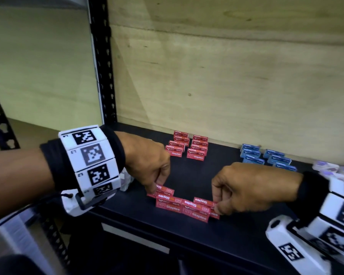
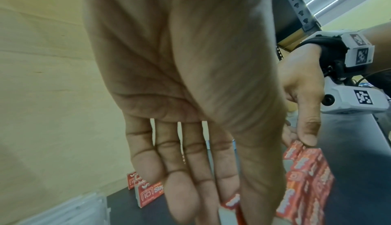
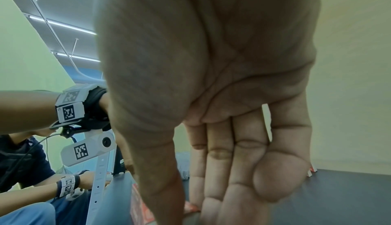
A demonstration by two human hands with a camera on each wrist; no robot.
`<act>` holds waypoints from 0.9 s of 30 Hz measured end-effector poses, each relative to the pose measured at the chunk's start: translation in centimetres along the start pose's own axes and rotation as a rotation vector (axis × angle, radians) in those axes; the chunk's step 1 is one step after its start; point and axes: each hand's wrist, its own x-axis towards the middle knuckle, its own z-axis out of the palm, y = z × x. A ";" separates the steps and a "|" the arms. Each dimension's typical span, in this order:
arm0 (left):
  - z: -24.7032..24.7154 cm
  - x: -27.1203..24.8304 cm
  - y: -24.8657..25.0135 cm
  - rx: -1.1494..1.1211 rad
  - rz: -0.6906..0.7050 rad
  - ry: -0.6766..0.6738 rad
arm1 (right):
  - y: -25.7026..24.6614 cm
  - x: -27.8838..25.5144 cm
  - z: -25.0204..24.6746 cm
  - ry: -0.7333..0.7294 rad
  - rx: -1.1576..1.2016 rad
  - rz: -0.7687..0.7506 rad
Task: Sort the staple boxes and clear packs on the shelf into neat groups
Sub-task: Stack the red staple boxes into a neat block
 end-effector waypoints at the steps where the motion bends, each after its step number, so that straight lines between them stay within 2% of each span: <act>1: 0.2 0.0 0.0 0.001 0.005 0.000 | 0.0 -0.1 0.1 -0.001 0.000 0.004; 8: 0.8 -0.6 -0.1 -0.025 0.007 0.005 | 0.1 -0.3 0.4 -0.035 0.025 -0.001; 14: 0.7 -1.4 0.9 -0.068 -0.030 -0.048 | -0.3 -0.3 0.3 -0.075 0.001 0.009; 22: 2.0 -0.3 3.0 0.042 -0.082 0.007 | -2.2 1.6 2.1 0.021 -0.016 -0.044; 27: 1.7 0.0 3.3 -0.005 -0.071 0.034 | -2.6 2.2 2.2 0.051 -0.001 -0.057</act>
